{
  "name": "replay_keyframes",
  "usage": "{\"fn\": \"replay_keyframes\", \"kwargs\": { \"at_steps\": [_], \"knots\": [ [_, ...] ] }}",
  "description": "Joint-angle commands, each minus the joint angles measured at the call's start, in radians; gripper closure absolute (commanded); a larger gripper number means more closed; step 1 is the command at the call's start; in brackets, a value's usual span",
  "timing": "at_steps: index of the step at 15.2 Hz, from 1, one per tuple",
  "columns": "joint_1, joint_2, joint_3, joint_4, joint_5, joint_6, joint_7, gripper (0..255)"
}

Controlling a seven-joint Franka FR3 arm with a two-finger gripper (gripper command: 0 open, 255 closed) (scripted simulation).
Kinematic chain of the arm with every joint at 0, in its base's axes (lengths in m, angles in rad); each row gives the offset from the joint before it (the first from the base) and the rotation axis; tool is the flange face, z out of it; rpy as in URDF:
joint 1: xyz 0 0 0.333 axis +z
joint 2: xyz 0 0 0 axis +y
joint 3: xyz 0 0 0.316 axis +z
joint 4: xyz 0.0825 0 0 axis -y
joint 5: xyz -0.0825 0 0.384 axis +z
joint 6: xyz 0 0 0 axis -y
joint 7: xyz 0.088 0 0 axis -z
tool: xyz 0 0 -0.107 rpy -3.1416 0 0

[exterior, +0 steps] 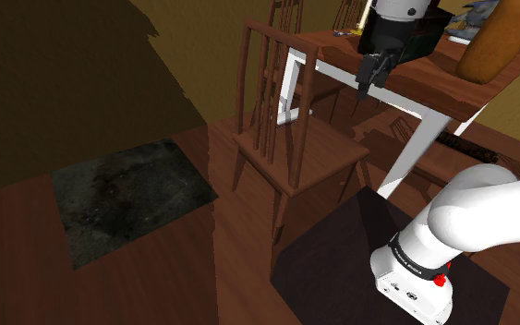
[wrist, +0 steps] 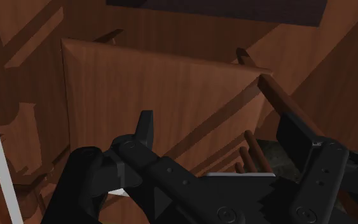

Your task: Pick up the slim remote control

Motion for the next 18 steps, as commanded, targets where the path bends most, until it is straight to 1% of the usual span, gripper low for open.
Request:
{"fn": "replay_keyframes", "kwargs": {
  "at_steps": [1,5,10,14,18],
  "knots": [
    [0.000,0.000,0.000,0.000,0.000,0.000,0.000,0],
    [0.017,0.060,-0.097,-0.027,-0.060,0.099,-0.193,0],
    [0.041,0.180,-0.211,-0.018,-0.111,0.227,-0.430,0],
    [0.066,0.306,-0.294,0.021,-0.123,0.325,-0.619,0],
    [0.094,0.452,-0.366,0.086,-0.104,0.414,-0.812,0]
  ]
}}
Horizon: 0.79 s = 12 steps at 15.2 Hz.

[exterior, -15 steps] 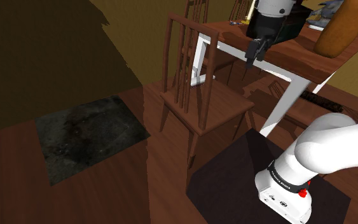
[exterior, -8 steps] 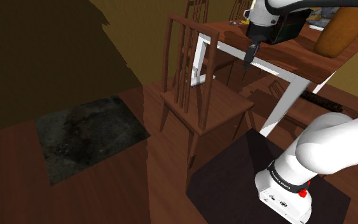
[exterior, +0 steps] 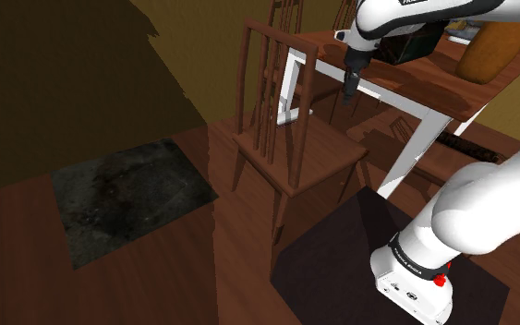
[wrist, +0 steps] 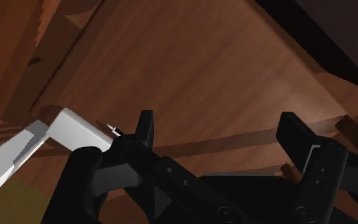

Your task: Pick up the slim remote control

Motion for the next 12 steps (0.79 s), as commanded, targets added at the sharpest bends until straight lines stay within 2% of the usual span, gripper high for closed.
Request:
{"fn": "replay_keyframes", "kwargs": {
  "at_steps": [1,6,12],
  "knots": [
    [0.015,0.078,-0.031,0.042,0.018,0.039,-0.102,0],
    [0.037,0.283,-0.085,0.163,0.100,0.118,-0.353,0],
    [0.016,0.535,-0.078,0.350,0.224,0.161,-0.638,0]
  ]
}}
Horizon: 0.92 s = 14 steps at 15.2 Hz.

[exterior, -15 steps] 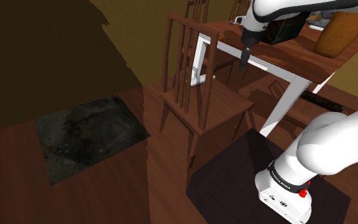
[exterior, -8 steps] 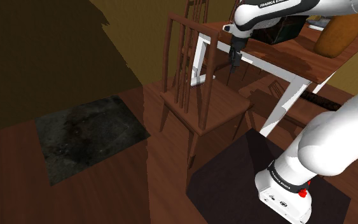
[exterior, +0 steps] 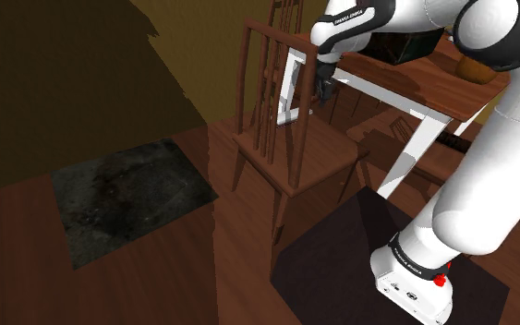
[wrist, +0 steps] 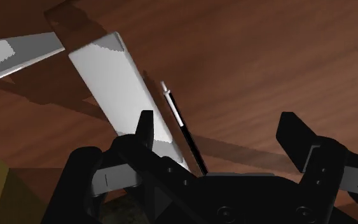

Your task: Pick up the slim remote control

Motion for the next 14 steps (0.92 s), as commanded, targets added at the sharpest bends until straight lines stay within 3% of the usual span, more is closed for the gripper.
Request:
{"fn": "replay_keyframes", "kwargs": {
  "at_steps": [1,7,14],
  "knots": [
    [-0.013,0.081,0.013,0.069,0.038,0.004,-0.093,0],
    [-0.068,0.316,0.081,0.304,0.113,-0.009,-0.310,0],
    [-0.073,0.354,0.091,0.277,0.126,0.055,-0.319,0]
  ]
}}
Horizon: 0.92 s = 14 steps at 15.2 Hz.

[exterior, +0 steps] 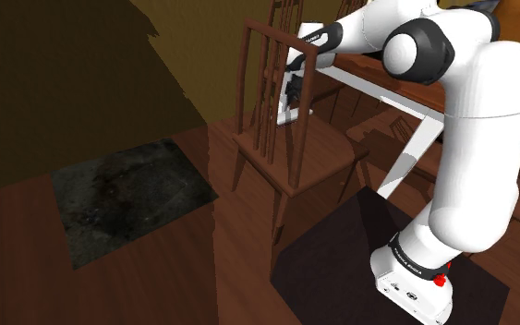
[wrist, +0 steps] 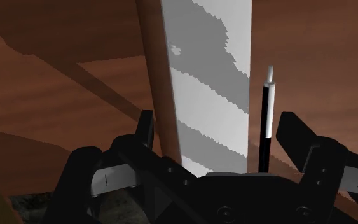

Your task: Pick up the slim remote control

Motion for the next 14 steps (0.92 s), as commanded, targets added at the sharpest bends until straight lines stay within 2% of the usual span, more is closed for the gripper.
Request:
{"fn": "replay_keyframes", "kwargs": {
  "at_steps": [1,3,4,14],
  "knots": [
    [-0.002,0.018,0.004,-0.009,0.006,0.027,-0.003,0],
    [-0.002,0.018,0.004,-0.009,0.006,0.027,-0.003,0],
    [-0.003,0.019,0.004,-0.009,0.007,0.027,-0.004,255],
    [-0.001,0.011,0.002,-0.005,0.004,0.016,-0.002,255]
  ]
}}
